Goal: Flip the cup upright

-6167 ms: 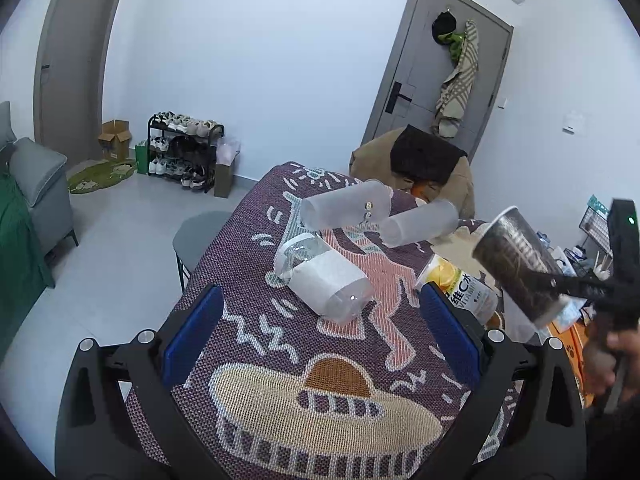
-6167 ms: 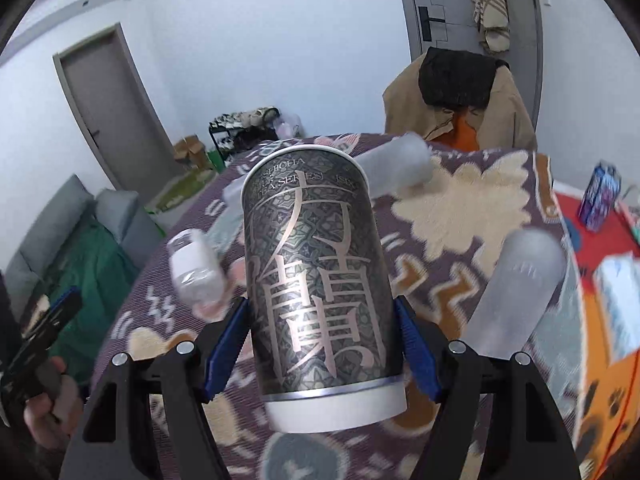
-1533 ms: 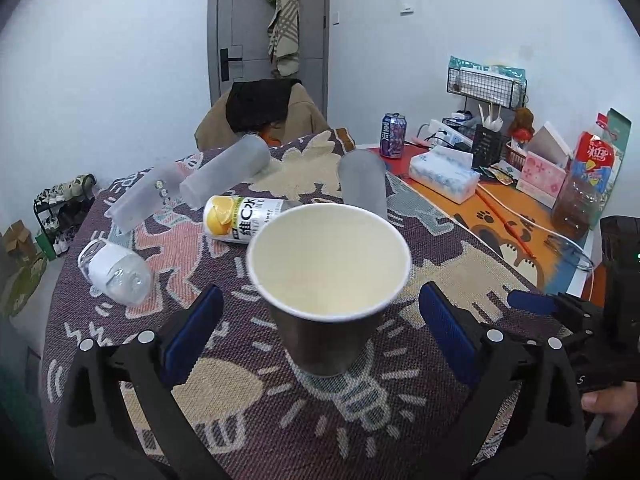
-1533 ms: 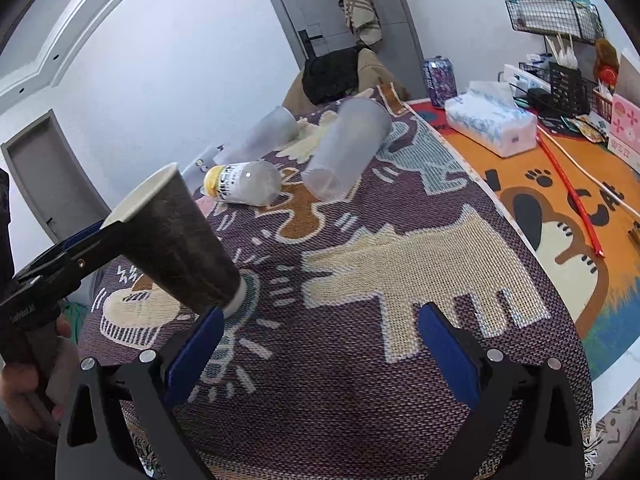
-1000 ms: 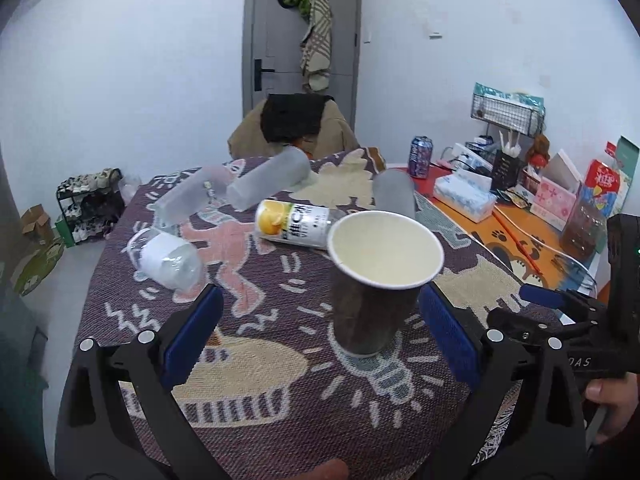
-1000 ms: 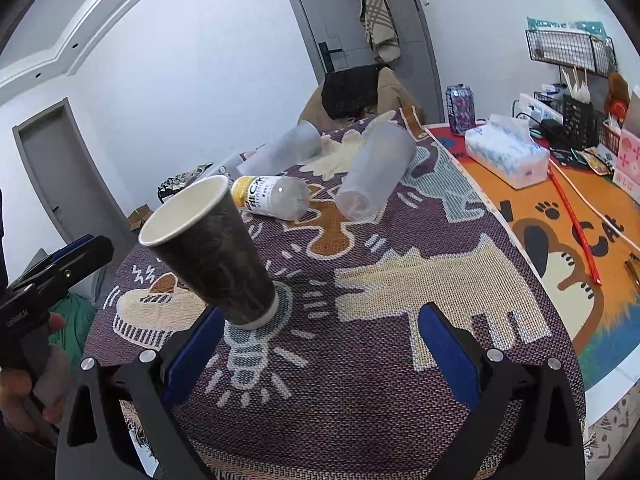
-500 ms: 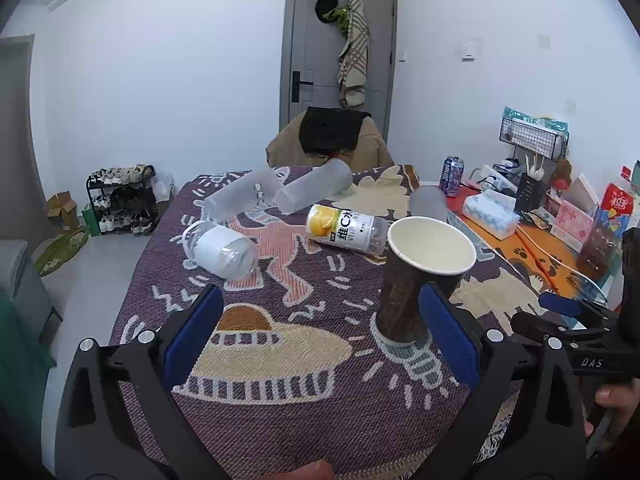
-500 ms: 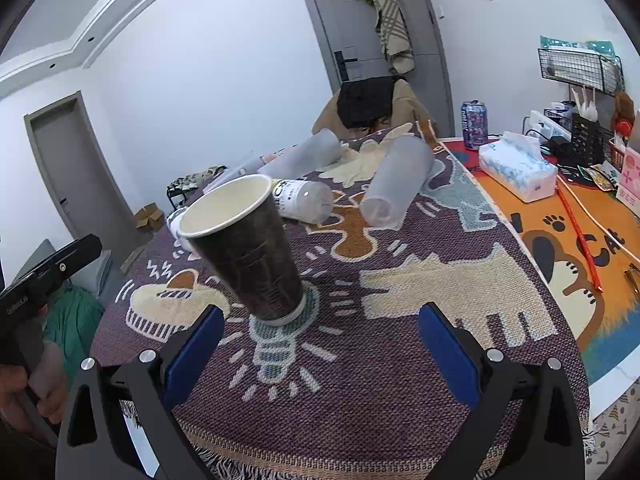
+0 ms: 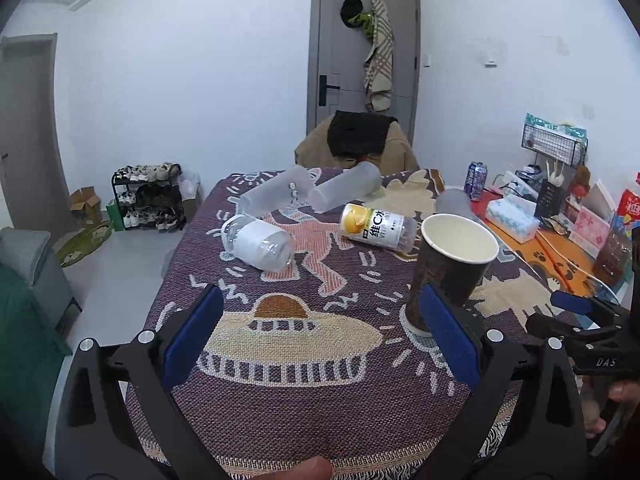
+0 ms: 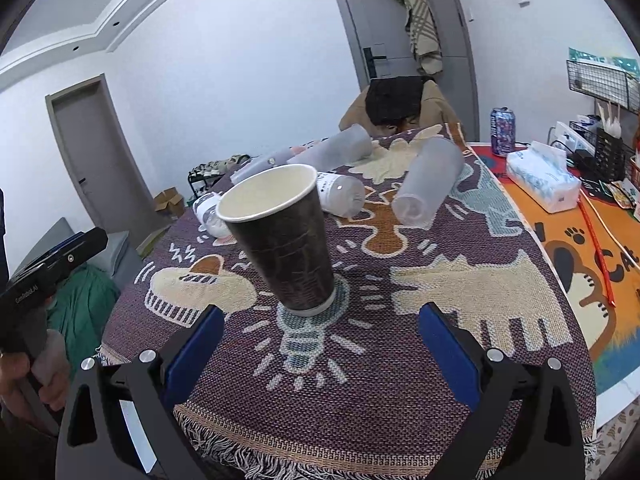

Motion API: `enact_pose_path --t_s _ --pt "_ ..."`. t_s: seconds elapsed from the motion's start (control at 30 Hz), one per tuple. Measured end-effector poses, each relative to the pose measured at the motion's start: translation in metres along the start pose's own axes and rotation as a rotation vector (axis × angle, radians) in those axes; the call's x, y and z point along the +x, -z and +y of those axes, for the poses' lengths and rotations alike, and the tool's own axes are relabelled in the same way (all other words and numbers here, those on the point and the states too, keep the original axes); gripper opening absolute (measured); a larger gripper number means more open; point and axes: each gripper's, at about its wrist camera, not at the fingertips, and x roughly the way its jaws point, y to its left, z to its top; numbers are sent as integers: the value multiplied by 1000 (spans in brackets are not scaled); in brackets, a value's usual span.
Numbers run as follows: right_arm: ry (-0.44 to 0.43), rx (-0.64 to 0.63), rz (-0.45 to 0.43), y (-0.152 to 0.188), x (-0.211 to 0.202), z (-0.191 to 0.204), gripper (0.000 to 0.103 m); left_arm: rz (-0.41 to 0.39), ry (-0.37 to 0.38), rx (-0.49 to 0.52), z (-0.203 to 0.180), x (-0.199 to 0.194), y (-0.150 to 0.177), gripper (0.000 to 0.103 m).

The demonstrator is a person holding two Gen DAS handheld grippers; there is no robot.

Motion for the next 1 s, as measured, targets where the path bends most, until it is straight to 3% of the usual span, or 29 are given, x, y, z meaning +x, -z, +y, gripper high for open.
enact_pose_path --t_s 1.0 --pt "8 -1 17 -2 10 6 95 14 3 -20 9 6 9 97"
